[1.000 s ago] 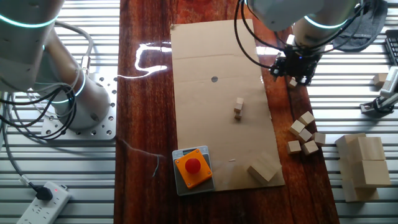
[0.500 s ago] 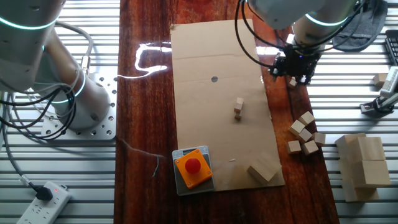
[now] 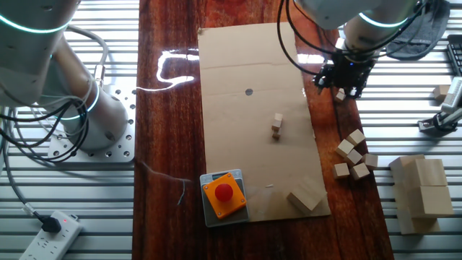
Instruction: Stack the blocks into a pyramid shape
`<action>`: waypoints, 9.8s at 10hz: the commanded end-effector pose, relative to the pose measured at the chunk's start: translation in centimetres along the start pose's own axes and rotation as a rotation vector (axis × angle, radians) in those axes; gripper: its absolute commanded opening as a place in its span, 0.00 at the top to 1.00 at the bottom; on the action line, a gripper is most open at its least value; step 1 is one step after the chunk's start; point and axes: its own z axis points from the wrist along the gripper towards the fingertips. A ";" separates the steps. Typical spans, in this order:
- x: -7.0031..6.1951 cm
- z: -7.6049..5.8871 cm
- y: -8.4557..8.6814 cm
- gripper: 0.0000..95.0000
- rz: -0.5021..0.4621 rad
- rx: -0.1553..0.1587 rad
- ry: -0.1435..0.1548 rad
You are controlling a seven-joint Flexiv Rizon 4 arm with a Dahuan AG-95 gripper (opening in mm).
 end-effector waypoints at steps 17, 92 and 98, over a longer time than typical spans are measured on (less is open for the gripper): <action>-1.6 1.6 -2.3 1.00 0.015 0.021 0.003; 12.1 -0.5 10.6 0.60 -0.186 0.127 0.009; 12.1 -0.8 10.8 0.60 -0.196 0.125 0.009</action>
